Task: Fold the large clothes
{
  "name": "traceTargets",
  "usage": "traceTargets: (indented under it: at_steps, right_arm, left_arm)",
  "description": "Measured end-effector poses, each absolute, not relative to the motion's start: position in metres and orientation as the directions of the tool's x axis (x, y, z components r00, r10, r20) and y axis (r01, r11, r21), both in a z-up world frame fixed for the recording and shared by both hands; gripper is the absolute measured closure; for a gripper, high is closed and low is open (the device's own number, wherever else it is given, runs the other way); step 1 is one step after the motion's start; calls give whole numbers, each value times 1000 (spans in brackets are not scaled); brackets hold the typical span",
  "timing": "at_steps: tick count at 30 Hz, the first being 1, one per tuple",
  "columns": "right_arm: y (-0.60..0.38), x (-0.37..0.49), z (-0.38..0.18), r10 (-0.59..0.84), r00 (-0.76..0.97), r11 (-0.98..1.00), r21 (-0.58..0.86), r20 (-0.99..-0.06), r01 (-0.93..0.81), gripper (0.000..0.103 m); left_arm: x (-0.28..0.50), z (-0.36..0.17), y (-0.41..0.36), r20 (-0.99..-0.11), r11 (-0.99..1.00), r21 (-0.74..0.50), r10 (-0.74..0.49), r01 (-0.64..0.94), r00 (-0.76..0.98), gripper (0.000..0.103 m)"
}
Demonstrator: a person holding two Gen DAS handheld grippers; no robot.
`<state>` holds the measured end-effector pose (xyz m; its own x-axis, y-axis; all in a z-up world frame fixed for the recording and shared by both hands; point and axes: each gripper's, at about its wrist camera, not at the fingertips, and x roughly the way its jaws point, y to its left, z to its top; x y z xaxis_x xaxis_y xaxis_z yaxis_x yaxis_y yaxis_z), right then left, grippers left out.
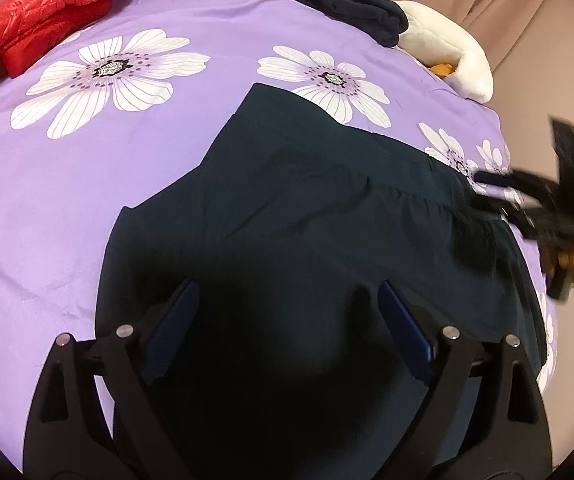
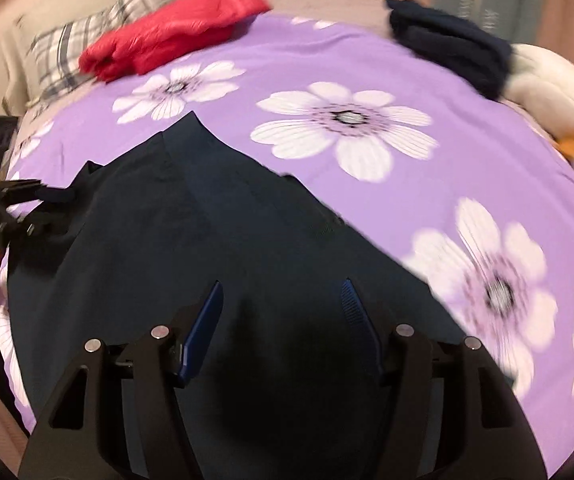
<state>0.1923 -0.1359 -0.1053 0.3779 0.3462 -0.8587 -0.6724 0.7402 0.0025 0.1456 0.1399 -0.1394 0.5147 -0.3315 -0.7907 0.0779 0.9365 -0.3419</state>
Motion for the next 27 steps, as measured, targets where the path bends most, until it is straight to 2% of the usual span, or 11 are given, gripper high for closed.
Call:
traceTargets:
  at_steps: [5, 6, 9, 12, 15, 17, 22, 23, 26, 27]
  right_arm:
    - [-128, 217, -127, 288, 280, 703, 4, -916, -711, 41]
    - [-127, 215, -130, 289, 260, 693, 14, -921, -721, 46]
    - [-127, 206, -129, 277, 242, 668, 6, -930, -744, 94]
    - [-119, 191, -120, 230, 328, 633, -115, -916, -765, 97]
    - [-110, 190, -118, 150, 492, 640, -295, -857, -709, 98]
    - [-108, 200, -121, 109, 556, 678, -347, -824, -648, 98]
    - [-108, 213, -138, 103, 528, 765, -272, -843, -583, 98]
    - [-113, 212, -130, 135, 537, 798, -230, -832, -558, 95]
    - [-148, 201, -93, 228, 608, 894, -84, -761, -441, 55]
    - [-156, 196, -85, 248, 620, 904, -52, -744, -424, 55]
  left_arm:
    - [148, -145, 138, -792, 936, -344, -335, 81, 510, 8]
    - [149, -145, 137, -792, 935, -345, -337, 82, 509, 7]
    - [152, -147, 137, -792, 934, -347, -340, 84, 508, 7]
    - [154, -146, 136, -790, 933, -349, -340, 81, 510, 7]
    - [154, -145, 134, -788, 933, -350, -340, 81, 514, 6]
    - [156, -145, 133, -789, 933, -350, -338, 77, 513, 6]
    - [160, -146, 131, -796, 939, -338, -323, 67, 511, 6]
    - [160, -144, 131, -797, 939, -336, -322, 67, 512, 6]
    - [157, -133, 130, -783, 940, -332, -323, 81, 531, 6]
    - [155, -129, 128, -777, 940, -328, -323, 91, 541, 6]
